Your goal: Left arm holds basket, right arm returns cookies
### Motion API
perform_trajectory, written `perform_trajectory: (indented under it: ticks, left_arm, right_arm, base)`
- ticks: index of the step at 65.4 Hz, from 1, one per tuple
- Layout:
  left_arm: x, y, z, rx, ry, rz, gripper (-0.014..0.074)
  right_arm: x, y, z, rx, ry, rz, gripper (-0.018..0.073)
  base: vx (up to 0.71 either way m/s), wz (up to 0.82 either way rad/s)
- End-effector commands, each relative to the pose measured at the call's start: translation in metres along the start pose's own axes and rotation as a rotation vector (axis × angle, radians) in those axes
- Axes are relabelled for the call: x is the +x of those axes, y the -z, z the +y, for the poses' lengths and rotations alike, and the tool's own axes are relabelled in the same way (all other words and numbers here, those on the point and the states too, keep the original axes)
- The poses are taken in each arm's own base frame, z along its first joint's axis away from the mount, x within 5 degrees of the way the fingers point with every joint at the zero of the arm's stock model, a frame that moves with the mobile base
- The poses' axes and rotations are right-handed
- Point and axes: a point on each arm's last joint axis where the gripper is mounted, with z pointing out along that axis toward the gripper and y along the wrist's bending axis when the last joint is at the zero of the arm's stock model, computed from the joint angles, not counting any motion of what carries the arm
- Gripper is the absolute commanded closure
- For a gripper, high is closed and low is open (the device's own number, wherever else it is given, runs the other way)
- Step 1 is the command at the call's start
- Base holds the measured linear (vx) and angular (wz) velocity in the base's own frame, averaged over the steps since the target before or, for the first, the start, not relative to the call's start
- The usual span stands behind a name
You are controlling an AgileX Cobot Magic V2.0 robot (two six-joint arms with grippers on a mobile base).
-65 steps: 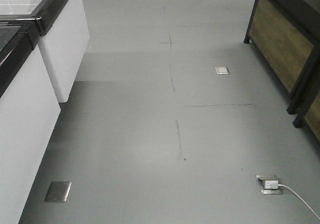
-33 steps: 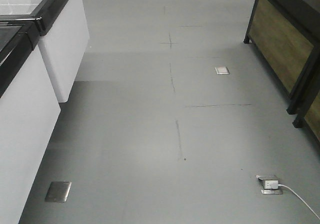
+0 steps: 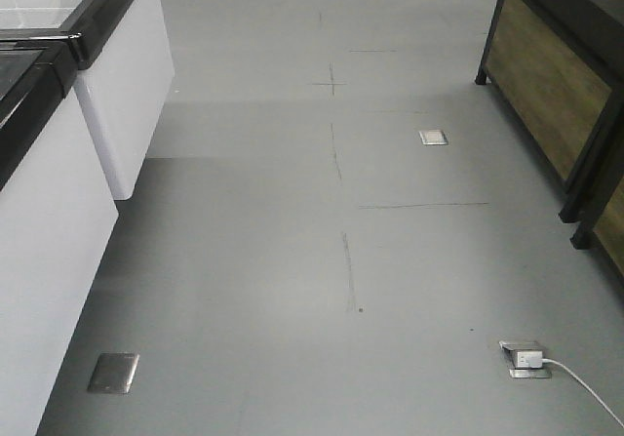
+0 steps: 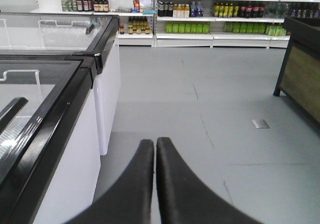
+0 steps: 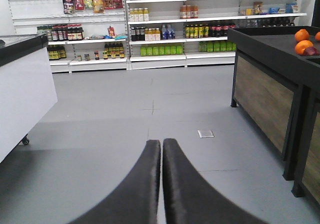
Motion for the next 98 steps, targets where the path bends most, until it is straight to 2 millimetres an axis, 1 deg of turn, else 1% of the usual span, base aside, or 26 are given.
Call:
perform_trajectory:
  ticks: [1,10,17,23,26,33,40,45,60,67,70,77,88,92,98]
  left_arm:
    - [-0.019,0.002,-0.001,0.008,0.012,-0.121,0.06]
    - [-0.02,0.002,-0.001,0.009,0.012,-0.13,0.0566]
    - [-0.02,0.002,-0.001,0.008,0.01,-0.135,0.05]
    - [-0.02,0.002,-0.001,0.008,0.01,-0.131,0.0413]
    - [-0.02,0.002,-0.001,0.008,0.01,-0.131,0.0348]
    - [-0.02,0.002,-0.001,0.008,0.01,-0.133,0.0232]
    - [-0.02,0.002,-0.001,0.009,0.013,-0.133,0.0158]
    - [-0.019,0.002,-0.001,0.009,0.019,-0.124,0.0141]
    - [-0.009,-0.002,-0.002,0.022,0.088,-0.005,0.0147]
    - [-0.011,-0.014,-0.003,0.018,0.21,0.088,0.0147]
    - [-0.015,-0.021,-0.004,0.012,0.265,0.107,0.0147]
    - [-0.026,-0.042,-0.004,-0.002,0.364,0.134,0.0147]
    - [-0.043,-0.083,-0.004,-0.029,0.49,0.188,0.0147]
    - [-0.049,-0.095,-0.001,-0.058,0.526,0.215,0.0147]
    - [-0.058,-0.104,0.01,-0.116,0.551,0.243,0.0147]
  right_arm:
    - [-0.006,0.001,0.0,0.001,0.015,-0.079,0.0563]
    - [-0.006,0.001,0.0,0.001,0.015,-0.079,0.0563]
    - [-0.006,0.001,0.0,0.001,0.015,-0.079,0.0563]
    - [-0.006,0.001,0.0,0.001,0.015,-0.079,0.0563]
    - [-0.006,0.001,0.0,0.001,0.015,-0.079,0.0563]
    - [-0.006,0.001,0.0,0.001,0.015,-0.079,0.0563]
    - [-0.006,0.001,0.0,0.001,0.015,-0.079,0.0563]
    - [-0.006,0.001,0.0,0.001,0.015,-0.079,0.0563]
    - [-0.006,0.001,0.0,0.001,0.015,-0.079,0.0563]
    - [-0.006,0.001,0.0,0.001,0.015,-0.079,0.0563]
    - [-0.006,0.001,0.0,0.001,0.015,-0.079,0.0563]
    - [-0.006,0.001,0.0,0.001,0.015,-0.079,0.0563]
    - [-0.006,0.001,0.0,0.001,0.015,-0.079,0.0563]
    - [-0.006,0.001,0.0,0.001,0.015,-0.079,0.0563]
    - [-0.006,0.001,0.0,0.001,0.015,-0.079,0.0563]
  base:
    - [0.0,0.0]
    - [0.0,0.0]
    - [0.0,0.0]
    - [0.0,0.0]
    - [0.0,0.0]
    - [0.0,0.0]
    - [0.0,0.0]
    - [0.0,0.0]
    - [0.0,0.0]
    - [0.0,0.0]
    - [0.0,0.0]
    - [0.0,0.0]
    - [0.0,0.0]
    - [0.0,0.0]
    - [0.0,0.0]
